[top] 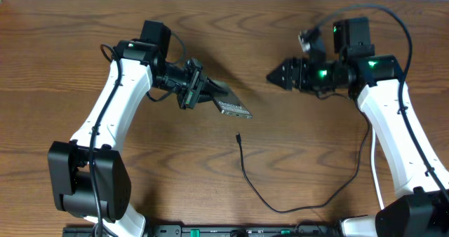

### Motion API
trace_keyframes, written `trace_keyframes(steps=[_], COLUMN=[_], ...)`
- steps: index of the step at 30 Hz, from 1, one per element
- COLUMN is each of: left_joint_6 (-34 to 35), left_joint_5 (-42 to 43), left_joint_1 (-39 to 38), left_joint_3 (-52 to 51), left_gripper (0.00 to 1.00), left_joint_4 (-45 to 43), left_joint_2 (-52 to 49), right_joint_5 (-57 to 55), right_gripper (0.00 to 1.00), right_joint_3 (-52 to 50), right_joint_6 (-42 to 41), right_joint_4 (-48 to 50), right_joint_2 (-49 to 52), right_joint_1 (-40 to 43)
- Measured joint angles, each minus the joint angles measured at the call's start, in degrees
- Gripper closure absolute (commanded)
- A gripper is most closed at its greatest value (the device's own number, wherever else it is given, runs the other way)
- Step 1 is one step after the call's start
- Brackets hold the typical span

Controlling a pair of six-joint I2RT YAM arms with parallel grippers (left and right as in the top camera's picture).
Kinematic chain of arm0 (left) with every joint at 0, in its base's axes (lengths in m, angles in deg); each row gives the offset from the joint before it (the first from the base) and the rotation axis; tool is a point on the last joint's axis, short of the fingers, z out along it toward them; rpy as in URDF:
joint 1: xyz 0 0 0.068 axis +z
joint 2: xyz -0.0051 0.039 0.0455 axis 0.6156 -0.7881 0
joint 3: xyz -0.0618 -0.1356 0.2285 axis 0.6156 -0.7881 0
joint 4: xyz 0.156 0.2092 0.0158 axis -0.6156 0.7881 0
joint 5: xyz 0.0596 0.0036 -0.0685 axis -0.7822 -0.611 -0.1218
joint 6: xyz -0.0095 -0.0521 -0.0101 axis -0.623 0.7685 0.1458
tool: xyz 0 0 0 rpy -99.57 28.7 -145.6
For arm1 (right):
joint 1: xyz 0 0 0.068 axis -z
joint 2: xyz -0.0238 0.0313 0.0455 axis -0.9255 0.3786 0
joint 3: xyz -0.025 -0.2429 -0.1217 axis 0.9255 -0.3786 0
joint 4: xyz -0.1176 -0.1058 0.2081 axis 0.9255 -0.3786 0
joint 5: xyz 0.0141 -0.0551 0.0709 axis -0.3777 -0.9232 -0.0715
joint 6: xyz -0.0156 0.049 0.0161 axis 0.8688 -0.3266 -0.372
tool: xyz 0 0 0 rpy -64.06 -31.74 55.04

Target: Plug charger to phone and switch on socket

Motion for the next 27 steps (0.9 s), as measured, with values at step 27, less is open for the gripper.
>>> trace_keyframes(steps=[27], left_joint_6=[8.13], left_joint_5=[17.7], left_joint_1=[-8.24], left_joint_3=[0.0], left_gripper=[0.93], left_joint_4=[8.24], left_joint_2=[4.42], right_joint_5=[-26.86], right_gripper=[0.27], right_joint_3=[-2.6], right_joint_6=[-0.42], right_joint_4=[-15.76], right_joint_2=[0.0], right_joint_1=[-7.93])
